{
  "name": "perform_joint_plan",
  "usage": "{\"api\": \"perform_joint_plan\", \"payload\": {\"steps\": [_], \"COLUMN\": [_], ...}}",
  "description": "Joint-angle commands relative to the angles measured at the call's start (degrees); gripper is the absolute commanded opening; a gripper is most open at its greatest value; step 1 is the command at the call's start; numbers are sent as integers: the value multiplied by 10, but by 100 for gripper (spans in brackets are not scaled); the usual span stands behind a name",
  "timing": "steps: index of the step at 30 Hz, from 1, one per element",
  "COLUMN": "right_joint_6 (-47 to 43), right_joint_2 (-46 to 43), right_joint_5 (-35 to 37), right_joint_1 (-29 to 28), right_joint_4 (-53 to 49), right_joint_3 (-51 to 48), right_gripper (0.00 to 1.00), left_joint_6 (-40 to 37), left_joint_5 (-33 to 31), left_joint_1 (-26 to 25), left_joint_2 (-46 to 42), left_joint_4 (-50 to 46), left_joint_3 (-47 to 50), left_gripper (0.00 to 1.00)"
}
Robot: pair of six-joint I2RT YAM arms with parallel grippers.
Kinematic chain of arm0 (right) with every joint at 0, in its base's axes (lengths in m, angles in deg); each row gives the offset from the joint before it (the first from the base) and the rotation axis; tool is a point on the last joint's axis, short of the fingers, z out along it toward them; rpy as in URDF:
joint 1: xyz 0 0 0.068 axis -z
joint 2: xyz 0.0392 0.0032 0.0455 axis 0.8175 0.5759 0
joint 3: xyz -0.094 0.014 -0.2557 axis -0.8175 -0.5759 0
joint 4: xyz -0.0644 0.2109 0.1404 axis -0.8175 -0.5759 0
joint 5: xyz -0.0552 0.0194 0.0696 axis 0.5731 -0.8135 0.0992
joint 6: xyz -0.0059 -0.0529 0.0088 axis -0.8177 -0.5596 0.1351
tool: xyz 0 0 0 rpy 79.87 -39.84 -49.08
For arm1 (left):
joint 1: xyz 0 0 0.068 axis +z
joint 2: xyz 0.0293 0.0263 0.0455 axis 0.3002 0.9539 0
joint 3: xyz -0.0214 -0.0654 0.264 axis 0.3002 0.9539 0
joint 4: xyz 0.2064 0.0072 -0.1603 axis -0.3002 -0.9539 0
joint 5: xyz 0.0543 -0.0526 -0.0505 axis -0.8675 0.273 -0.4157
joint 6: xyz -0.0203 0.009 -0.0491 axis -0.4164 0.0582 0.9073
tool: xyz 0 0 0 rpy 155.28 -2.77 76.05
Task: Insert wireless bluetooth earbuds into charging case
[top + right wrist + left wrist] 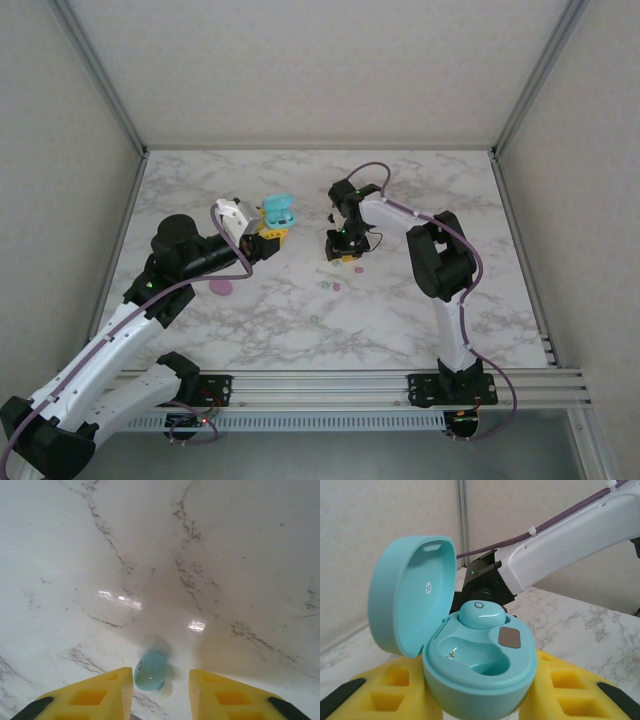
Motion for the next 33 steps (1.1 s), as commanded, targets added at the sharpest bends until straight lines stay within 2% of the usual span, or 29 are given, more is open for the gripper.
{"api": "perform_joint_plan", "payload": {"steps": [1,12,24,33], "right_joint_6": [19,24,21,15], "right_joint_2": [-10,19,42,62], "right_joint_5": [-9,28,58,64], "right_joint_1": [2,-13,-26,-33], "right_joint_4": [-5,-34,-59,-70], "right_joint_3": [10,48,76,87], "right_gripper": [36,31,34,31], "left_joint_6": [-4,-5,-7,-7], "left_joint_5": [8,9,11,10], "left_joint_1": [-4,-4,-4,-4], "left_joint_2": [2,8,10,9], "left_joint_4": [9,14,15,13], "left_joint_3": [-10,-9,-9,-10], "left_gripper": [28,29,29,29]}}
